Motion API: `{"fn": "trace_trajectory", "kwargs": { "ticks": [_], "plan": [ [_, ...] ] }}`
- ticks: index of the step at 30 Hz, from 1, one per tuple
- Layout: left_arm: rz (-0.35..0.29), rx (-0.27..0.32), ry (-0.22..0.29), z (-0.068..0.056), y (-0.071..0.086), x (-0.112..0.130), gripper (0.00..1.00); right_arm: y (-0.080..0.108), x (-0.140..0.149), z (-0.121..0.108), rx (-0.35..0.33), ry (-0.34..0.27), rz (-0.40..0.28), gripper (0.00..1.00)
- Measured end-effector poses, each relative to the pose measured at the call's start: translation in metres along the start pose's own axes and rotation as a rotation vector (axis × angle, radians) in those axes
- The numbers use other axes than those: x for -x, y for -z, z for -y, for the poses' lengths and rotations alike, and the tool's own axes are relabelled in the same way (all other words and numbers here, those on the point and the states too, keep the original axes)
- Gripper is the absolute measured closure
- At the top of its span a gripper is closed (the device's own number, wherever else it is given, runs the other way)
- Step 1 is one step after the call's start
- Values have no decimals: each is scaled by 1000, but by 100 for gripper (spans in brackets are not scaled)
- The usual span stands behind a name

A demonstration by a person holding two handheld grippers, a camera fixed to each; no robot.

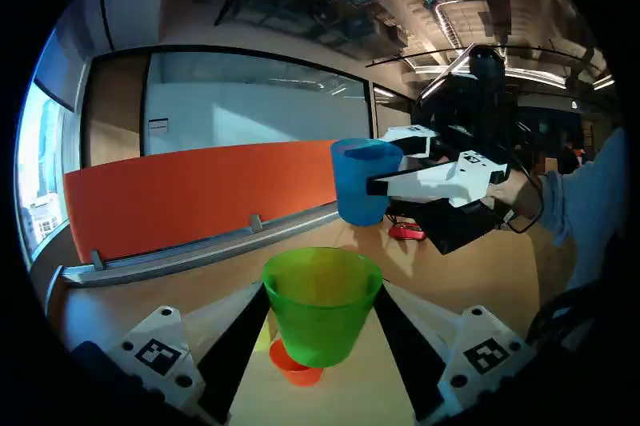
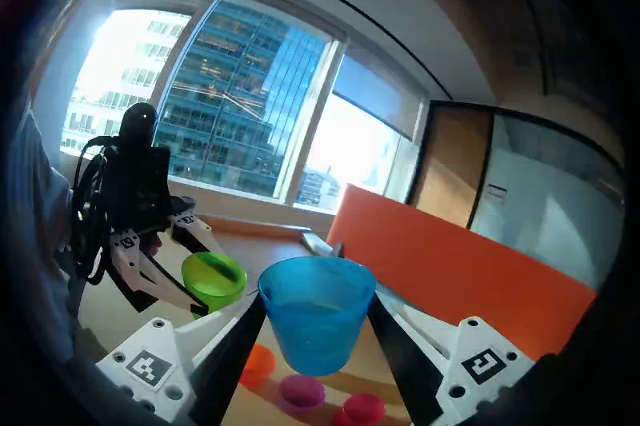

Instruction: Pour water

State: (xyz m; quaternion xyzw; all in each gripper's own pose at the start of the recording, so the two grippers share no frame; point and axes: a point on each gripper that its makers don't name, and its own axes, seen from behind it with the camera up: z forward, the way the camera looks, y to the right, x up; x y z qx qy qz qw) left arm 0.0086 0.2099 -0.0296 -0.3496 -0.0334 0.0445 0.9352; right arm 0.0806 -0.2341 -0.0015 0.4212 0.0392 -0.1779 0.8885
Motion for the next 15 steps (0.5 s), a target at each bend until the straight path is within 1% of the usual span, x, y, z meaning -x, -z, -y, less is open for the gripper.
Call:
{"fn": "trace_trajectory", "kwargs": {
  "ticks": [6,9,15],
  "plan": [
    [-3,16,1,-9,-4,1,13,-4,-9,-6,-2,78,4,10],
    [-8,18,-4,-11,-5,0,13,-6,-14,-10,3,116,4,10],
    [-19,31,3,-17,-8,-4,13,-10,-26,-17,0,181,-2,10]
  ]
}}
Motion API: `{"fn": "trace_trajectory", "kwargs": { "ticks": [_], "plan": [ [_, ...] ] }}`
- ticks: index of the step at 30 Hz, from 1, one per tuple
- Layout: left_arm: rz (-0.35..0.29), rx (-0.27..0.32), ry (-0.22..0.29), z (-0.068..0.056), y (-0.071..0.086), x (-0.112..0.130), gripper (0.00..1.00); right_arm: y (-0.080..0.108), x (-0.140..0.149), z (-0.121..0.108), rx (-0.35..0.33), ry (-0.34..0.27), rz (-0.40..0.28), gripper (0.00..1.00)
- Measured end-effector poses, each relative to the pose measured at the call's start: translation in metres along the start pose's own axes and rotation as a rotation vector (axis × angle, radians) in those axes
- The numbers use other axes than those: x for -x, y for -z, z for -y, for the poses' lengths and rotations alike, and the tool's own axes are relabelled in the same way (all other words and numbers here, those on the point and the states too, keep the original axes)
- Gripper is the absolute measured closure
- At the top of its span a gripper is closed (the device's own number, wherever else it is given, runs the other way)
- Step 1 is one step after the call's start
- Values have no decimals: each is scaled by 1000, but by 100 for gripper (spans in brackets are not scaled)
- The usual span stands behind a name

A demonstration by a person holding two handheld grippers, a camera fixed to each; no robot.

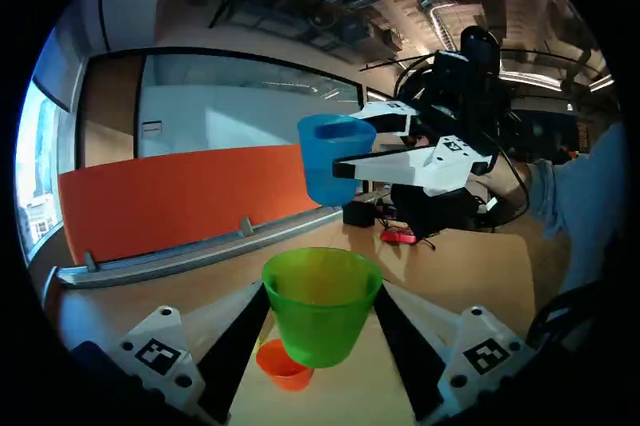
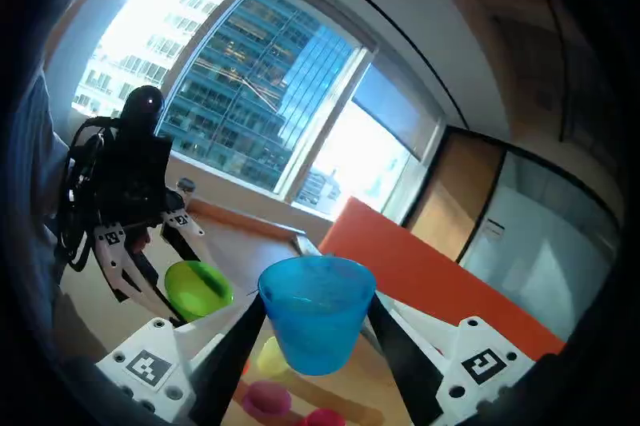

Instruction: Pour water

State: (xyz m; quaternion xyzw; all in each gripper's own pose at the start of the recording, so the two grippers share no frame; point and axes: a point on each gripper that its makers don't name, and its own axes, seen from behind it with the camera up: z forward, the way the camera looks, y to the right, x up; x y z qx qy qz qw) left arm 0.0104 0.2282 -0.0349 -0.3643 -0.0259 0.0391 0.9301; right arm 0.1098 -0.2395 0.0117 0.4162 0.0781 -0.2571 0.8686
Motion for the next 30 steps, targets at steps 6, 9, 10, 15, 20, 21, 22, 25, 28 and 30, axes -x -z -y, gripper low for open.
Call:
{"fn": "trace_trajectory", "kwargs": {
  "ticks": [6,9,10,15,20,21,22,25,28,30],
  "plan": [
    [-4,5,-3,-2,-2,-2,13,-4,-13,-7,1,72,-11,10],
    [-7,9,-3,-5,-3,-3,13,-6,-19,-10,2,112,-15,10],
    [-8,11,-3,-6,-3,-4,13,-7,-21,-10,4,127,-16,10],
    [-11,16,-4,-9,-5,-5,13,-10,-28,-14,8,193,-18,10],
    [-15,22,-7,-12,-6,-8,13,-13,-34,-18,11,251,-21,10],
    [-16,24,-7,-12,-7,-9,13,-13,-35,-19,12,262,-22,10],
    [-18,25,-8,-13,-7,-9,13,-14,-37,-20,15,276,-23,10],
    [-21,28,-9,-15,-8,-11,13,-15,-40,-23,22,316,-25,10],
    [-23,31,-9,-17,-9,-12,13,-16,-42,-25,29,357,-24,10],
    [-23,35,-8,-18,-10,-12,13,-17,-43,-27,33,381,-23,10]
  ]
}}
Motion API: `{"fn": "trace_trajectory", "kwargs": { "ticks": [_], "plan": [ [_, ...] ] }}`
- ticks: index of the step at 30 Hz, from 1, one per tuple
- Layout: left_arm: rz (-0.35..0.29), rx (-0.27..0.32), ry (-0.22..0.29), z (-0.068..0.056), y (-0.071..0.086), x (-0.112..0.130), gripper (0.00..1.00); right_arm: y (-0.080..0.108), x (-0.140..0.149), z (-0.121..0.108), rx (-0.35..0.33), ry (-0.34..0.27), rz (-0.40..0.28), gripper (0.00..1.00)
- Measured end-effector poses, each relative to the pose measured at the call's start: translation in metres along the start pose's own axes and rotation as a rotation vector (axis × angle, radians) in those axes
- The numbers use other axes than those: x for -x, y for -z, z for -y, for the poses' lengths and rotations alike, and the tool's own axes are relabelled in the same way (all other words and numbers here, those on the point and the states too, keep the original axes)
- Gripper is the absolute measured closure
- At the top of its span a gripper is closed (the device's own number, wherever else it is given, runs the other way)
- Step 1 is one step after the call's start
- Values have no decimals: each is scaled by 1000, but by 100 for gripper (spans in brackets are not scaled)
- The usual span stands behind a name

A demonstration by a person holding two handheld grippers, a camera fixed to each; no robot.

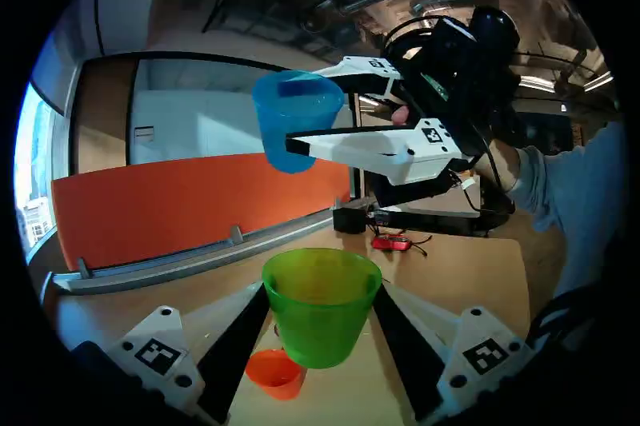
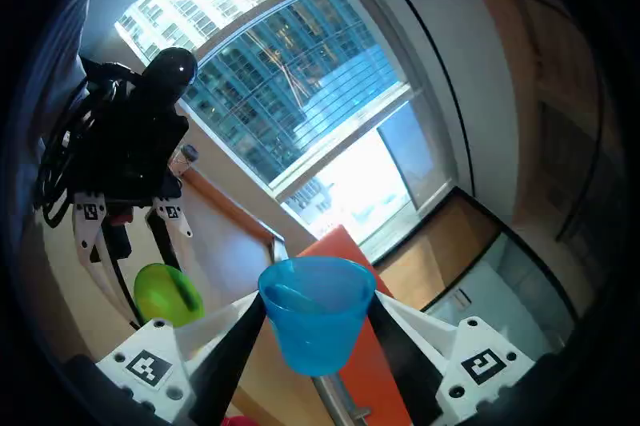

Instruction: Pour water

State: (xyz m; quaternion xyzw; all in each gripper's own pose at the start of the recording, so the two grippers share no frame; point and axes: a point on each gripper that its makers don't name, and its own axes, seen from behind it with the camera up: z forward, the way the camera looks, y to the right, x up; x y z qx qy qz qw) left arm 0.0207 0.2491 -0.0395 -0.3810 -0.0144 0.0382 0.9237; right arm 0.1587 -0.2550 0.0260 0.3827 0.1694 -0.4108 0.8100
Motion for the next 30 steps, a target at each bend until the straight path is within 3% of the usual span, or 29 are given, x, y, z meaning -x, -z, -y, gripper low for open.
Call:
{"fn": "trace_trajectory", "kwargs": {
  "ticks": [18,30],
  "plan": [
    [-7,6,8,-2,-2,-5,13,-3,0,-9,0,173,19,10],
    [-7,9,17,-1,-3,-3,14,-5,0,-11,11,242,28,10]
  ]
}}
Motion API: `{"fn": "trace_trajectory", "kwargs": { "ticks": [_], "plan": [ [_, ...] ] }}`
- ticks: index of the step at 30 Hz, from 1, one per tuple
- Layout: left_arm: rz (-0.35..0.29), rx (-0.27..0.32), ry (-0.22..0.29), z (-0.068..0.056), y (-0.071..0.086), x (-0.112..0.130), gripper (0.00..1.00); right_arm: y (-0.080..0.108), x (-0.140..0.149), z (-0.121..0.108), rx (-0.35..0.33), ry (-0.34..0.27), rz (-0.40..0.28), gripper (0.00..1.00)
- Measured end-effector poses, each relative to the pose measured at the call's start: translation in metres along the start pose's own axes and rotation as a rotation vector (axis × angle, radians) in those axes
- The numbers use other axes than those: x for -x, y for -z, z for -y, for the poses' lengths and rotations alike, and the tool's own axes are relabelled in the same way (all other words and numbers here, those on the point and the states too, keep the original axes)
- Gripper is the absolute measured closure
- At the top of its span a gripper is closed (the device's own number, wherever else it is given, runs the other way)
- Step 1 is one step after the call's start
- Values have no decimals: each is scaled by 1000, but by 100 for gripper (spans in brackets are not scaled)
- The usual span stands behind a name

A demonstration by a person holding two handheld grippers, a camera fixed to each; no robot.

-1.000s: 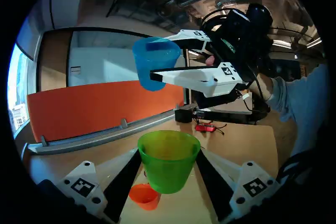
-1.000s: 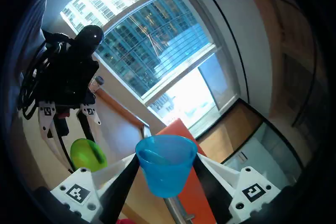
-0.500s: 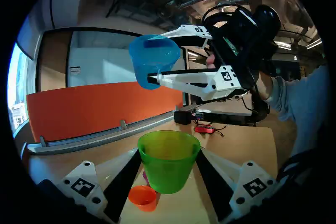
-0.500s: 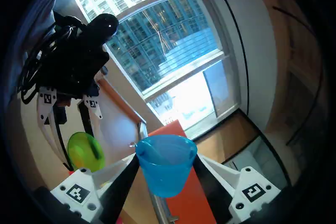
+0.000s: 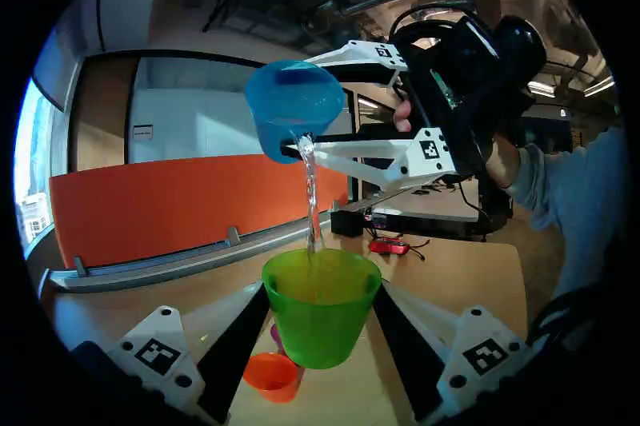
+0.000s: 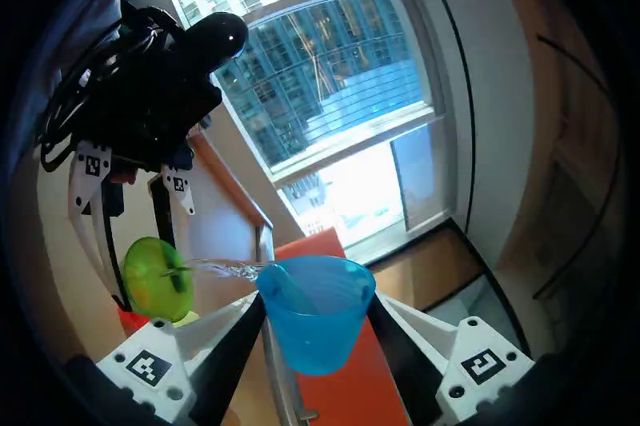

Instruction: Pour water

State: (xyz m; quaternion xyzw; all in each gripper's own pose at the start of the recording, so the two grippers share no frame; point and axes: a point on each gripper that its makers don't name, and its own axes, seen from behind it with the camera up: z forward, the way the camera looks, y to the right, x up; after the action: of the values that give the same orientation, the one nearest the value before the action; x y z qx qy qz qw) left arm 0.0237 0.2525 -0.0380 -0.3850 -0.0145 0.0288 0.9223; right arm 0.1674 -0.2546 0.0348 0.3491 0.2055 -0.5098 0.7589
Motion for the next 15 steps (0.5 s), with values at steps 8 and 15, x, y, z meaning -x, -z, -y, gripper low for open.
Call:
{"fn": "trace_trajectory", "kwargs": {
  "ticks": [8,15],
  "plan": [
    [-1,2,2,0,0,-1,14,0,1,-4,9,49,5,11],
    [-3,2,5,1,1,-2,14,0,-1,-8,16,88,5,11]
  ]
}}
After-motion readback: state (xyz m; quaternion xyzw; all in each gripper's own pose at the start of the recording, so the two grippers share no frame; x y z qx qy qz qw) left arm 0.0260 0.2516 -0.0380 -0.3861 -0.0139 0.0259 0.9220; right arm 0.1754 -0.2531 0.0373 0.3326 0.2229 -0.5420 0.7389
